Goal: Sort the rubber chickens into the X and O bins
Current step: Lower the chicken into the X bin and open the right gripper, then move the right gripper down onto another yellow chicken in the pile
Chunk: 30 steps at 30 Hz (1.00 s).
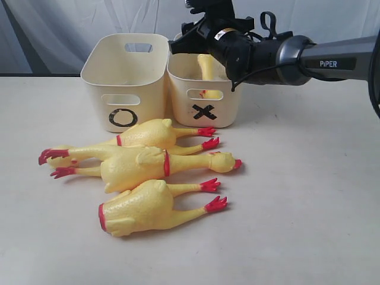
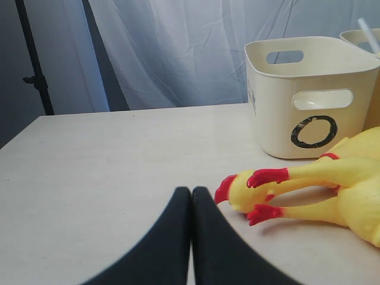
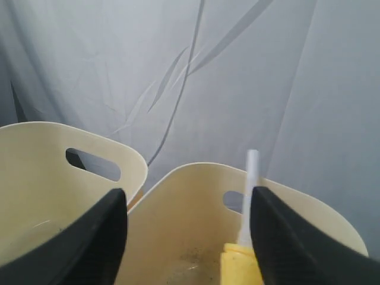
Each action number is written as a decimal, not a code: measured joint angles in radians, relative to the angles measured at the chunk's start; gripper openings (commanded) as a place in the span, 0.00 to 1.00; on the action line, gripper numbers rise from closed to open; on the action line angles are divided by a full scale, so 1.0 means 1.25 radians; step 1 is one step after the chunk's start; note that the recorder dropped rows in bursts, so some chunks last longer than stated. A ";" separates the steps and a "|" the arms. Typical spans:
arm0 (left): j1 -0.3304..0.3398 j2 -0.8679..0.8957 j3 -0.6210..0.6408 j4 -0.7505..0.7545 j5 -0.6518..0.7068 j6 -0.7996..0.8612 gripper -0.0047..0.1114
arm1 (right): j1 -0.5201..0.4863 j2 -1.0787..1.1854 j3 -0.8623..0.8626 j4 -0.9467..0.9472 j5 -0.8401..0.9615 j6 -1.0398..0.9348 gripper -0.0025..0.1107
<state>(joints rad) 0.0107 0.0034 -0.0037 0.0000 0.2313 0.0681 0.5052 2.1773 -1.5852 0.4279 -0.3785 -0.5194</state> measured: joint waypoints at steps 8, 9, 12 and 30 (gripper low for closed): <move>0.000 0.000 0.000 0.000 0.000 0.000 0.04 | 0.000 -0.030 0.000 -0.001 0.029 0.000 0.54; 0.000 0.000 0.000 0.000 0.000 0.000 0.04 | 0.000 -0.040 0.000 -0.001 0.042 0.000 0.54; 0.000 0.000 0.000 0.000 0.000 0.000 0.04 | 0.000 -0.074 0.000 -0.001 0.108 0.000 0.54; 0.000 0.000 0.000 0.000 0.000 0.000 0.04 | 0.000 -0.248 0.000 -0.096 0.680 -0.043 0.54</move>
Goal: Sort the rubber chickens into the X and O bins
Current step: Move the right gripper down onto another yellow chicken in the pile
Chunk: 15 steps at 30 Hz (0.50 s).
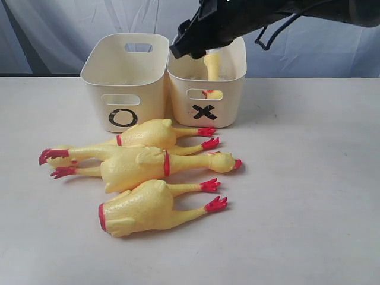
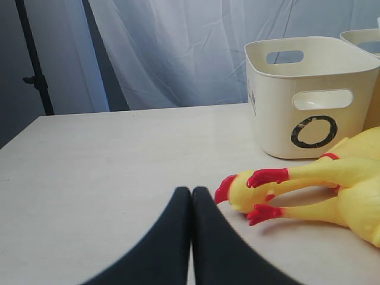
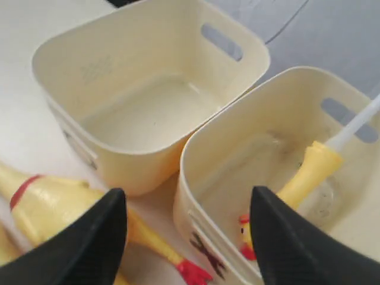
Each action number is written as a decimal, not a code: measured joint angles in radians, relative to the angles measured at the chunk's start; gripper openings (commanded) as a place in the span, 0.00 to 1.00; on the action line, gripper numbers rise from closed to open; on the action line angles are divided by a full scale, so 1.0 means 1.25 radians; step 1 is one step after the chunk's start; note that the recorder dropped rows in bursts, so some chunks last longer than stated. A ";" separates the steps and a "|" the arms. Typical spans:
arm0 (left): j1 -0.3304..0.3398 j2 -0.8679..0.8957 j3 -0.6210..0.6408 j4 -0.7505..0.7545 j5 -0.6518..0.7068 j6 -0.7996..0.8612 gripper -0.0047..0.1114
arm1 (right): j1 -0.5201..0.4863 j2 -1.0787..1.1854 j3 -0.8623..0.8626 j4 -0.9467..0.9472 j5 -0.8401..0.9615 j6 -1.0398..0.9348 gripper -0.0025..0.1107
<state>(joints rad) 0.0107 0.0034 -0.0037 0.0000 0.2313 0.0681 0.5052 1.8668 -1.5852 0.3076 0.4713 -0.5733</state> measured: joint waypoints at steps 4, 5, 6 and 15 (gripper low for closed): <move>0.000 0.000 0.000 0.000 0.000 0.000 0.04 | 0.015 -0.016 0.000 -0.004 0.126 -0.116 0.54; 0.000 0.000 0.000 0.000 0.000 0.000 0.04 | 0.021 -0.019 0.000 -0.005 0.161 -0.146 0.54; 0.000 0.000 0.000 0.000 0.000 0.000 0.04 | 0.030 -0.022 0.000 -0.005 0.191 -0.172 0.54; 0.000 0.000 0.000 0.000 0.000 0.000 0.04 | 0.119 -0.021 0.000 0.016 0.398 -0.259 0.54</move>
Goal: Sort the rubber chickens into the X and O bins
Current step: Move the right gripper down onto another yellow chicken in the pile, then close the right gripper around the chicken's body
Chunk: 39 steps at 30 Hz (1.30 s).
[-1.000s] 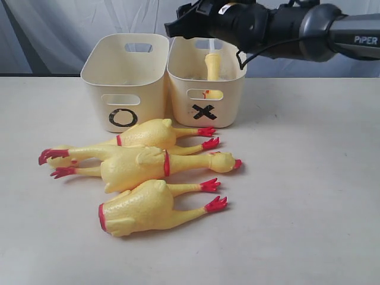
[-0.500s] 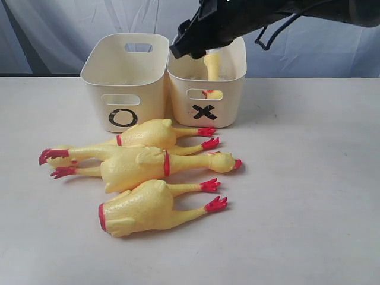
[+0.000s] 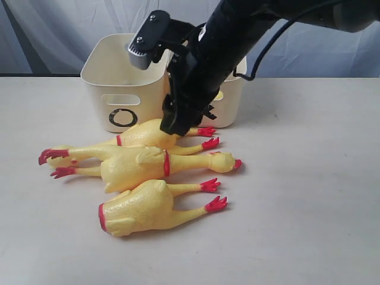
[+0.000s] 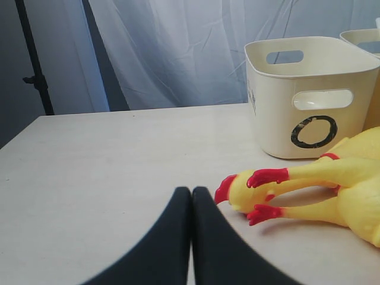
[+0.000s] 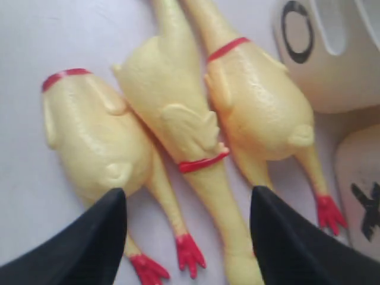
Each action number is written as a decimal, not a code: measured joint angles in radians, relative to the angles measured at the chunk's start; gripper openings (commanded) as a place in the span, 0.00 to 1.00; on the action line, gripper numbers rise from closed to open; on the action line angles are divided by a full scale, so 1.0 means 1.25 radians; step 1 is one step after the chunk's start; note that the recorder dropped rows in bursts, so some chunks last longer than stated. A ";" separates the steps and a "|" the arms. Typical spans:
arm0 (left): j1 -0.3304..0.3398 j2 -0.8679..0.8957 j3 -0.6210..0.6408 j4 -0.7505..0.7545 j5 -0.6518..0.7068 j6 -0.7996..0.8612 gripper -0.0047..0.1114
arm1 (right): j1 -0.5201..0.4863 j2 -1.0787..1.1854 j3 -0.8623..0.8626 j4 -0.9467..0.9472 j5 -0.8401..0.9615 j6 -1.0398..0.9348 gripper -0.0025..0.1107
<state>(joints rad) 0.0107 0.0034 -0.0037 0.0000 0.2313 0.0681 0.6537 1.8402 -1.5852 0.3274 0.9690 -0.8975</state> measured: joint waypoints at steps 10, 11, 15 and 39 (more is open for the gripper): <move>0.000 0.000 0.000 0.000 0.000 0.000 0.04 | 0.069 0.006 0.000 0.010 0.087 -0.007 0.54; 0.000 0.000 0.000 0.000 0.000 0.000 0.04 | 0.071 0.006 0.002 0.010 0.089 -0.003 0.54; 0.000 0.000 0.000 0.000 0.000 0.000 0.04 | 0.074 0.019 0.028 0.012 0.089 -0.001 0.60; 0.002 0.000 0.000 0.000 0.000 0.000 0.04 | 0.138 0.140 0.103 -0.074 -0.108 0.012 0.63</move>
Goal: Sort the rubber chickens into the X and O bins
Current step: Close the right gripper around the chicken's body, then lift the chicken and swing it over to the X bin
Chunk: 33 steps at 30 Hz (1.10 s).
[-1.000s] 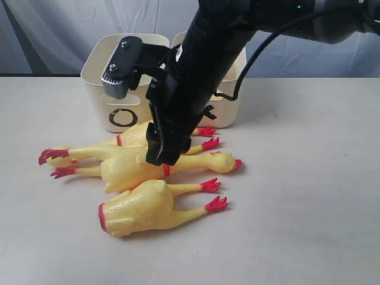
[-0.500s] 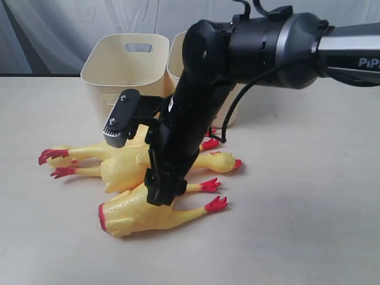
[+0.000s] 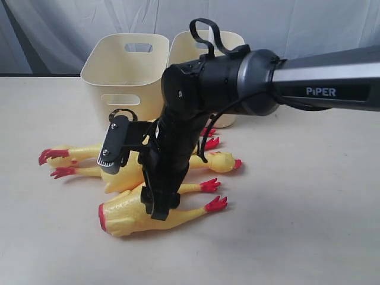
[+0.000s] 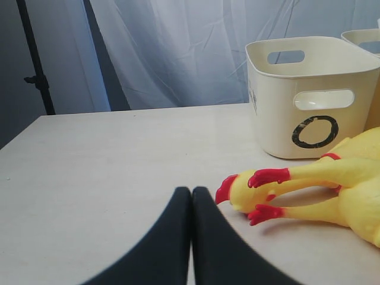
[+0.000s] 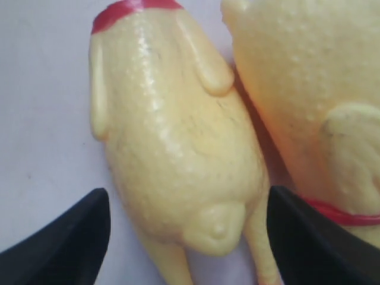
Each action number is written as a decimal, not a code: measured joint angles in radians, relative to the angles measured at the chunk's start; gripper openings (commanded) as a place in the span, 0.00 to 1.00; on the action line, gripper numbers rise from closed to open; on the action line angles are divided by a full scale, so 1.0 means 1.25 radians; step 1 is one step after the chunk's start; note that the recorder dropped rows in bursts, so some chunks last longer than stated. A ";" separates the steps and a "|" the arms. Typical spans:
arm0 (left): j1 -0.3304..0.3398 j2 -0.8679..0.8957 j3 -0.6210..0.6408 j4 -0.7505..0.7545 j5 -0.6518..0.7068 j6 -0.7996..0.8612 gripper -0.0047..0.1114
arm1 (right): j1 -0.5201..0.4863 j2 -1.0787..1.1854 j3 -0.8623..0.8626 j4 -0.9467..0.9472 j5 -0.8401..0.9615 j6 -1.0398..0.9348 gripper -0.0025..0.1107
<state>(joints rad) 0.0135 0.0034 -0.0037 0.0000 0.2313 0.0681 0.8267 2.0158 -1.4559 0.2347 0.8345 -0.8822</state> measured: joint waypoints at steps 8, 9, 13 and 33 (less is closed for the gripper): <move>0.000 0.000 0.000 0.000 0.000 0.000 0.04 | 0.000 0.021 0.000 -0.002 -0.032 0.004 0.63; 0.000 0.000 0.000 0.000 0.000 0.000 0.04 | 0.000 0.025 0.000 0.000 -0.032 0.004 0.63; 0.000 0.000 0.000 0.000 0.000 0.000 0.04 | 0.000 0.043 0.000 0.009 -0.039 0.007 0.63; 0.000 0.000 0.000 0.000 0.000 0.000 0.04 | 0.000 0.037 0.000 0.022 0.109 0.017 0.01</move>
<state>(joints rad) 0.0135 0.0034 -0.0037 0.0000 0.2313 0.0681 0.8267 2.0615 -1.4558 0.2619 0.9707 -0.8605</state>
